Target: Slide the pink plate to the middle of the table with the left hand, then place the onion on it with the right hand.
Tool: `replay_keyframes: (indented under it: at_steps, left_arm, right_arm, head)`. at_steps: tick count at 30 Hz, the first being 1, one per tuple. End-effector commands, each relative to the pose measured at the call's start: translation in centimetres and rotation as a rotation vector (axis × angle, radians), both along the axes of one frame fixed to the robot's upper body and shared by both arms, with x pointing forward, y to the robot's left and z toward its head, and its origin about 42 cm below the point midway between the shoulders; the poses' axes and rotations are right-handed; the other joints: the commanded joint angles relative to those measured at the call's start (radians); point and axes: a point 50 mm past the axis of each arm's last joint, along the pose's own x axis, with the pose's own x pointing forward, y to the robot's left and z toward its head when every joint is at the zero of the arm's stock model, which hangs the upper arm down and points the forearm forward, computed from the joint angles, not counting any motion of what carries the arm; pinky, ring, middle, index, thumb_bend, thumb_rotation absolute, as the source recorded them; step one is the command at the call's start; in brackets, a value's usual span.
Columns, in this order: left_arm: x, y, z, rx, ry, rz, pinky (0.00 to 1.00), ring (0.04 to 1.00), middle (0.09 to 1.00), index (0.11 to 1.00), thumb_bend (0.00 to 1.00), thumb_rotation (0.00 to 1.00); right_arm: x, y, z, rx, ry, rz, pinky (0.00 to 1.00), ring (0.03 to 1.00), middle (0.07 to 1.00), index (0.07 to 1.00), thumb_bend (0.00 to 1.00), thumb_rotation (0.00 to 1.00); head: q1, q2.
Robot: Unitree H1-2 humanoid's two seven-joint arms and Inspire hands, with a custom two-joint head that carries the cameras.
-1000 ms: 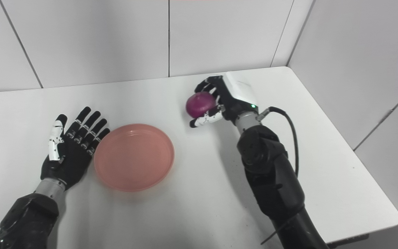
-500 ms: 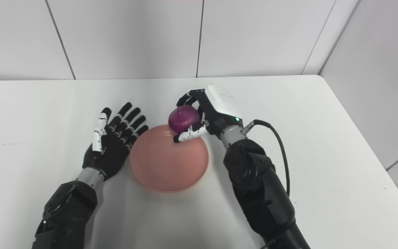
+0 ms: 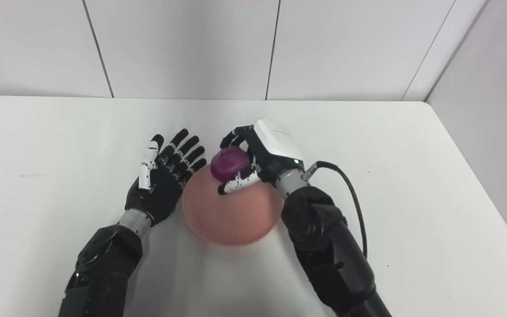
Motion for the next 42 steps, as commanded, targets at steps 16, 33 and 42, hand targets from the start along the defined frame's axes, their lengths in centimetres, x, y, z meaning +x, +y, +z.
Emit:
replay_keyframes:
  at_steps: [16,33,42]
  left_arm:
    - [-0.3,-0.2,-0.8,0.025,0.050,0.008,0.93,0.933,0.937,0.927,0.42,1.00]
    - [-0.1,0.0,-1.0,0.019,0.048,0.002,0.94,0.938,0.941,0.929,0.42,1.00]
    - [0.0,0.0,-1.0,0.021,0.055,0.009,0.93,0.934,0.936,0.924,0.42,1.00]
  right_arm:
    - [-1.5,-0.1,-1.6,-0.018,0.003,0.041,0.17,0.272,0.391,0.489,0.52,0.13]
    - [-3.2,-0.7,-0.6,-0.012,-0.029,0.089,0.85,0.871,0.903,0.929,1.00,0.50]
    - [-3.8,-1.6,-0.1,0.036,-0.055,0.123,0.89,0.912,0.943,0.969,1.00,0.59]
  head:
    - [-0.019,0.014]
    - [-0.029,0.013]
    - [-0.033,0.014]
